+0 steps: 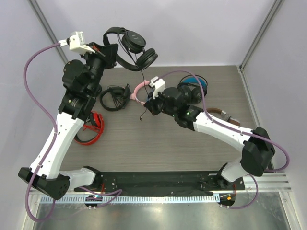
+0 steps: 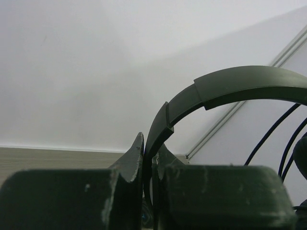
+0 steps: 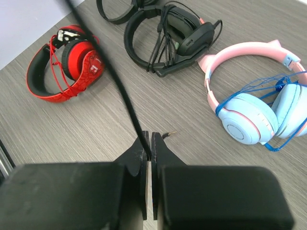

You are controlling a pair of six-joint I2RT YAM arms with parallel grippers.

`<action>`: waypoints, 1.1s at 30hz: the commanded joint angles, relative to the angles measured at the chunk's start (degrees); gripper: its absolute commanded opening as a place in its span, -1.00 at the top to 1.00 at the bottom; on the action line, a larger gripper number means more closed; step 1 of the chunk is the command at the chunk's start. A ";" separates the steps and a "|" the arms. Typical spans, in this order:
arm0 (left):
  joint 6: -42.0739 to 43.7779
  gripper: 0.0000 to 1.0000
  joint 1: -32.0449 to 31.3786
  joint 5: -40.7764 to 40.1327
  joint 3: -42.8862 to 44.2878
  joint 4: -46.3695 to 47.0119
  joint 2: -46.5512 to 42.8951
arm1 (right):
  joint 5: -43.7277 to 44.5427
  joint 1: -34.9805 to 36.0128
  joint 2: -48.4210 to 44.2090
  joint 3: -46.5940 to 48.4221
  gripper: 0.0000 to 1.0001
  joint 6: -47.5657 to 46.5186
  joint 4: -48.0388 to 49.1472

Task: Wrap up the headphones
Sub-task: Wrap the headphone cable with the right arm

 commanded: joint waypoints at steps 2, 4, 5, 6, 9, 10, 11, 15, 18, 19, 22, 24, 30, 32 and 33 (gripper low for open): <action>0.15 1.00 0.22 -3.72 3.41 2.10 -1.40 | 8.06 3.44 -5.81 -3.03 0.98 -2.49 7.42; 0.42 0.99 0.30 -4.51 3.67 1.58 -1.40 | 9.55 4.75 -6.43 -3.91 0.98 -2.76 8.12; 0.59 0.99 0.30 -5.12 3.67 1.57 -1.49 | 10.26 5.20 -7.13 -4.87 0.98 -2.94 8.82; 0.77 0.99 0.30 -5.48 3.76 1.49 -1.31 | 10.96 5.81 -7.57 -5.32 0.98 -3.20 9.00; 1.64 0.99 0.30 -7.40 4.72 -0.18 -0.96 | 15.17 8.89 -9.59 -7.51 0.98 -4.69 10.05; 1.82 0.99 0.30 -8.02 5.51 -1.49 -0.70 | 16.93 9.85 -10.20 -8.13 0.98 -5.30 10.40; 2.69 1.00 0.22 -8.38 5.87 -1.85 -0.35 | 19.81 12.04 -11.60 -9.27 0.98 -6.01 10.76; 3.41 1.00 0.30 -10.83 5.78 -2.38 -0.35 | 26.16 17.06 -14.42 -11.30 0.98 -9.87 9.88; 2.88 1.00 0.22 -12.51 5.17 -2.21 -0.26 | 33.16 21.88 -15.57 -11.74 0.98 -13.72 8.39; 2.62 1.00 0.30 -13.47 4.99 -2.21 -0.26 | 36.34 23.21 -15.57 -11.65 0.98 -14.97 8.04; 1.30 1.00 0.22 -14.44 4.38 -2.64 -0.34 | 49.25 28.39 -15.22 -12.78 0.98 -21.45 8.90; 0.95 0.99 0.30 -14.44 4.03 -2.56 -0.35 | 56.37 30.24 -14.70 -13.84 0.98 -24.89 14.08; 0.86 1.00 0.22 -14.62 3.41 -2.91 -0.87 | 79.77 33.07 -7.59 -19.11 0.98 -57.27 54.70; 1.03 1.00 0.22 -14.71 3.23 -2.91 -1.31 | 81.36 33.07 -0.77 -20.09 0.98 -81.08 85.96; 1.03 1.00 0.22 -14.71 3.15 -3.00 -1.31 | 81.28 32.98 1.80 -19.22 0.98 -87.42 95.48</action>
